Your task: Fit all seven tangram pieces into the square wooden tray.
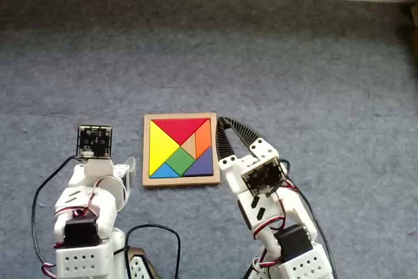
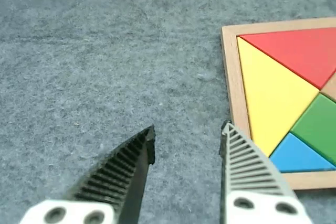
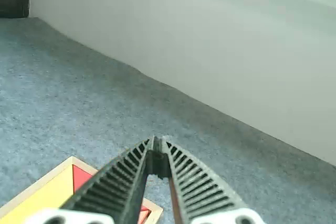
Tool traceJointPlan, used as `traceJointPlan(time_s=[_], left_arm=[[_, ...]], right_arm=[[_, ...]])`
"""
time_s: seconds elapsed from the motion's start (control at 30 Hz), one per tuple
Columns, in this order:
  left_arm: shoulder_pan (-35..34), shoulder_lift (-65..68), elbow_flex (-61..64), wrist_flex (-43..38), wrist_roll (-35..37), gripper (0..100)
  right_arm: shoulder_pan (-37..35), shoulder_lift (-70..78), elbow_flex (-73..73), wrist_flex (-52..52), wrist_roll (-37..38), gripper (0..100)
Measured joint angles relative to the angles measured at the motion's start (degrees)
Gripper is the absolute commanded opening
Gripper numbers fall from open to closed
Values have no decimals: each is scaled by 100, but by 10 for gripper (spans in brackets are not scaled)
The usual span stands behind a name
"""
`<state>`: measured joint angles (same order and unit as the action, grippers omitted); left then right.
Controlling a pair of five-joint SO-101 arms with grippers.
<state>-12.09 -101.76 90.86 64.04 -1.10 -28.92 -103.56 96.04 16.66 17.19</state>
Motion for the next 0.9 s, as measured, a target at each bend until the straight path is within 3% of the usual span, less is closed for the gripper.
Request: traceJointPlan(time_s=[0.13, 0.37, 0.67, 0.9], left_arm=[[343, 0, 290, -167, 0, 204], [888, 0, 510, -554, 0, 204], [870, 0, 510, -563, 0, 204], [897, 0, 510, -580, 0, 204]], right_arm=[[26, -26, 0, 220, 0, 4], [949, -44, 0, 809, 0, 4], [2426, -44, 0, 1495, 0, 4], [2602, -44, 0, 2690, 0, 4]])
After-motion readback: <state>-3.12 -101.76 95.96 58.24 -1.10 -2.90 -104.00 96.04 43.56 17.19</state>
